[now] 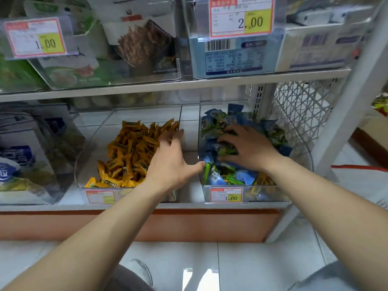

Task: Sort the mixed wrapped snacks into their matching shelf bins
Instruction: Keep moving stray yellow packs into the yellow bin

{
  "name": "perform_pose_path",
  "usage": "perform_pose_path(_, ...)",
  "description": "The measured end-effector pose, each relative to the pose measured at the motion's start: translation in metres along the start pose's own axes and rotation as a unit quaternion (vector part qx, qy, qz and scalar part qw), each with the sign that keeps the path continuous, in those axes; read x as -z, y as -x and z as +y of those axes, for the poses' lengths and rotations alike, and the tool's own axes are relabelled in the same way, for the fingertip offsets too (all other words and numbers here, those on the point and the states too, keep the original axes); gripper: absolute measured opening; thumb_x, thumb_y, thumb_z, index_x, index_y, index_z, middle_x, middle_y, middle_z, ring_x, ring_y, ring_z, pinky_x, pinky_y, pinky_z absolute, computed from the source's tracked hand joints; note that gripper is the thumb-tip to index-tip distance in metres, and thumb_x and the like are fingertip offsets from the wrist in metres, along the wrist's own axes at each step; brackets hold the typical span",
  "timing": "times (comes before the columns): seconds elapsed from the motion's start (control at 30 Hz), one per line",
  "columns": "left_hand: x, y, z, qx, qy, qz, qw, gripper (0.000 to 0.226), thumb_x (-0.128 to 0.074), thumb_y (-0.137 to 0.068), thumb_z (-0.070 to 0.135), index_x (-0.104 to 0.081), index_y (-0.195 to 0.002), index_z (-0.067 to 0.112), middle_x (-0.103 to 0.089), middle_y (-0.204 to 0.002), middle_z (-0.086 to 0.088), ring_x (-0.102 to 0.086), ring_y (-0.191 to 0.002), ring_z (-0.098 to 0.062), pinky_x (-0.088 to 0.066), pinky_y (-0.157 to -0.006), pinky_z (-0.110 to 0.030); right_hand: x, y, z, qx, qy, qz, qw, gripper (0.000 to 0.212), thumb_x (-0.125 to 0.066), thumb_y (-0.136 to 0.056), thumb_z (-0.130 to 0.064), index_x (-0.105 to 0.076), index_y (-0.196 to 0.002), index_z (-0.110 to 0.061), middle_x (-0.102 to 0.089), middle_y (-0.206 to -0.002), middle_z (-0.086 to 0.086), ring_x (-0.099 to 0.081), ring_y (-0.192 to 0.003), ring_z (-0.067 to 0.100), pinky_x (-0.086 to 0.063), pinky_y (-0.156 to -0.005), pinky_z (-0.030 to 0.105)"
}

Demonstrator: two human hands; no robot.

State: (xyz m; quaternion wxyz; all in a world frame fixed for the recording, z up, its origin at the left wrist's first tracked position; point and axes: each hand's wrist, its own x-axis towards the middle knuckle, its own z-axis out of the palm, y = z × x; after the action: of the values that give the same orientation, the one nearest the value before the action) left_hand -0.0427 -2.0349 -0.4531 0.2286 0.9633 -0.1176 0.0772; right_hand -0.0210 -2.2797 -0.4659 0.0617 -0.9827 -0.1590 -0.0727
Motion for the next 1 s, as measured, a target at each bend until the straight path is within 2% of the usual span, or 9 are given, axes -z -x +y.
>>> perform_pose_path(0.07, 0.0, -0.002, 0.001, -0.004, -0.012, 0.004, 1.0, 0.109, -0.058, -0.059, 0.079, -0.03, -0.148, 0.022, -0.047, -0.14, -0.011, -0.053, -0.122, -0.031, -0.048, -0.097, -0.038, 0.002, -0.008, 0.01, -0.013, -0.007, 0.043, 0.999, 0.052, -0.051, -0.088, -0.066, -0.052, -0.128, -0.034, -0.043, -0.143, -0.003, -0.048, -0.123, 0.03, -0.047, -0.087, 0.039)
perform_pose_path(0.2, 0.0, -0.004, -0.001, -0.006, -0.007, -0.002, 1.0, 0.102, -0.07, -0.067, 0.068, -0.03, -0.149, 0.023, -0.051, -0.14, -0.01, -0.052, -0.125, -0.03, -0.047, -0.098, -0.037, 0.014, -0.015, 0.03, -0.055, -0.047, 0.066, 0.995, 0.033, -0.058, -0.093, -0.049, -0.058, -0.117, -0.026, -0.055, -0.127, 0.004, -0.054, -0.113, 0.03, -0.05, -0.086, 0.042)
perform_pose_path(0.33, 0.001, -0.005, -0.001, -0.011, 0.003, -0.001, 1.0, 0.099, -0.073, -0.069, 0.065, -0.031, -0.149, 0.024, -0.048, -0.145, -0.008, -0.05, -0.128, -0.029, -0.045, -0.1, -0.037, 0.032, -0.007, 0.029, -0.05, -0.074, 0.015, 0.996, 0.039, -0.062, -0.087, -0.054, -0.066, -0.117, -0.03, -0.06, -0.124, -0.003, -0.055, -0.114, 0.022, -0.047, -0.095, 0.039)
perform_pose_path(0.4, 0.001, -0.005, -0.001, -0.017, 0.018, 0.006, 1.0, 0.098, -0.075, -0.069, 0.061, -0.032, -0.148, 0.024, -0.048, -0.145, -0.006, -0.05, -0.129, -0.028, -0.044, -0.1, -0.035, 0.042, 0.007, 0.025, -0.038, -0.092, 0.05, 0.994, 0.042, -0.064, -0.086, -0.053, -0.066, -0.12, -0.029, -0.062, -0.126, -0.003, -0.055, -0.116, 0.02, -0.046, -0.098, 0.039)
perform_pose_path(0.53, 0.0, -0.004, 0.001, -0.015, 0.048, 0.004, 0.999, 0.088, -0.075, -0.071, 0.049, -0.034, -0.146, 0.028, -0.056, -0.137, -0.004, -0.056, -0.121, -0.027, -0.049, -0.095, -0.035, 0.057, 0.04, 0.027, -0.071, -0.131, 0.095, 0.984, 0.033, -0.067, -0.086, -0.045, -0.069, -0.115, -0.028, -0.065, -0.121, -0.003, -0.06, -0.108, 0.018, -0.043, -0.086, 0.027)
perform_pose_path(0.7, 0.0, -0.003, 0.008, -0.033, 0.137, -0.027, 0.99, 0.072, -0.073, -0.077, 0.019, -0.041, -0.141, 0.025, -0.064, -0.119, 0.005, -0.062, -0.096, -0.009, -0.043, -0.073, -0.007, 0.065, 0.064, 0.021, -0.151, -0.153, 0.105, 0.971, 0.014, -0.066, -0.088, -0.034, -0.071, -0.101, -0.03, -0.071, -0.098, -0.009, -0.062, -0.085, 0.006, -0.042, -0.071, 0.02)
perform_pose_path(0.77, 0.0, -0.002, 0.01, -0.043, 0.155, -0.034, 0.986, 0.068, -0.072, -0.079, 0.013, -0.044, -0.14, 0.024, -0.064, -0.122, 0.004, -0.062, -0.098, -0.007, -0.044, -0.078, -0.008, 0.062, 0.075, 0.011, -0.162, -0.161, 0.087, 0.97, 0.003, -0.064, -0.089, -0.034, -0.067, -0.09, -0.033, -0.068, -0.084, -0.014, -0.06, -0.077, 0.0, -0.042, -0.064, 0.018)
perform_pose_path(0.87, -0.001, -0.002, 0.011, -0.044, 0.16, -0.038, 0.985, 0.065, -0.071, -0.081, 0.011, -0.044, -0.139, 0.025, -0.061, -0.13, 0.001, -0.061, -0.111, -0.015, -0.048, -0.089, -0.022, 0.048, 0.091, 0.0, -0.168, -0.119, -0.004, 0.979, 0.012, -0.058, -0.092, -0.036, -0.067, -0.089, -0.029, -0.067, -0.083, -0.01, -0.063, -0.08, 0.011, -0.049, -0.069, 0.029)
perform_pose_path(1.0, 0.0, -0.003, 0.009, -0.047, 0.165, -0.042, 0.984, 0.061, -0.071, -0.081, 0.011, -0.047, -0.134, 0.029, -0.061, -0.128, 0.003, -0.06, -0.106, -0.012, -0.047, -0.084, -0.021, 0.032, 0.089, -0.002, -0.201, -0.07, -0.11, 0.971, 0.018, -0.055, -0.092, -0.037, -0.056, -0.083, -0.021, -0.062, -0.08, -0.001, -0.061, -0.087, 0.026, -0.047, -0.068, 0.034)
